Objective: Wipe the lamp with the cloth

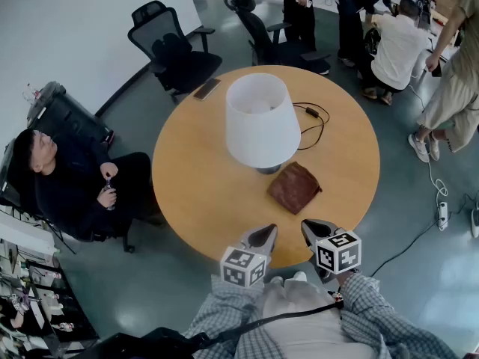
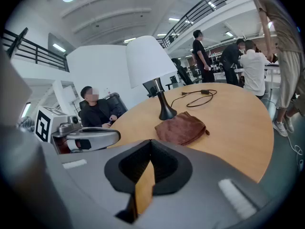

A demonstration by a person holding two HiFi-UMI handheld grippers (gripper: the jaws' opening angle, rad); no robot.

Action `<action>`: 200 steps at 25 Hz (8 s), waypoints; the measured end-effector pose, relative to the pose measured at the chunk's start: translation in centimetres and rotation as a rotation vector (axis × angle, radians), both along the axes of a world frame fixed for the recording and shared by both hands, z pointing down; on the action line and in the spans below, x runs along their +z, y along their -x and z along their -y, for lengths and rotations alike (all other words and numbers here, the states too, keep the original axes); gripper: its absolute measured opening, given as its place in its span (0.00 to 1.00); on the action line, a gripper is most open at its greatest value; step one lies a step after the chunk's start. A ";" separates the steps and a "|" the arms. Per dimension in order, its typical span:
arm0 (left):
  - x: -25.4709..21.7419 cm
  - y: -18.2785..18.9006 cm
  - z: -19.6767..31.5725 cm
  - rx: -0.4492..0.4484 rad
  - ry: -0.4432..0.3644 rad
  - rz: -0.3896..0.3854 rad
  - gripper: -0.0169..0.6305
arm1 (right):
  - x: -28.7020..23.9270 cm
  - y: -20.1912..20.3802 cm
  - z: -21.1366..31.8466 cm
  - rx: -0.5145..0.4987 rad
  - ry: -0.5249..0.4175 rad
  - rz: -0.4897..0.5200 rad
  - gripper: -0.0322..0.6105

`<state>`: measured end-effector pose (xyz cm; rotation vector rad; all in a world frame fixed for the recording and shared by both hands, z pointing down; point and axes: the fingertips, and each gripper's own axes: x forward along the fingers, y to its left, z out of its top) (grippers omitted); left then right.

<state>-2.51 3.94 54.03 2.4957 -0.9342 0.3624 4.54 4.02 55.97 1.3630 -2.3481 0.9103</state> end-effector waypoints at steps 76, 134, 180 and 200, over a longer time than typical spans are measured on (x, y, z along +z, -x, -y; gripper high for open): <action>-9.8 0.7 14.4 0.041 0.148 -0.859 0.35 | 1.9 0.3 9.7 -0.083 0.040 -0.137 0.05; -10.7 0.3 14.7 -0.031 0.066 -0.924 0.20 | -23.3 -1.1 19.2 -0.176 -0.476 0.351 0.15; -10.9 -0.4 14.7 -0.030 0.075 -0.927 0.18 | -18.7 -3.5 33.6 -0.465 -0.184 0.573 0.15; -10.6 -0.2 14.6 -0.024 0.069 -0.933 0.18 | -28.6 10.5 13.8 -0.537 -0.422 0.294 0.15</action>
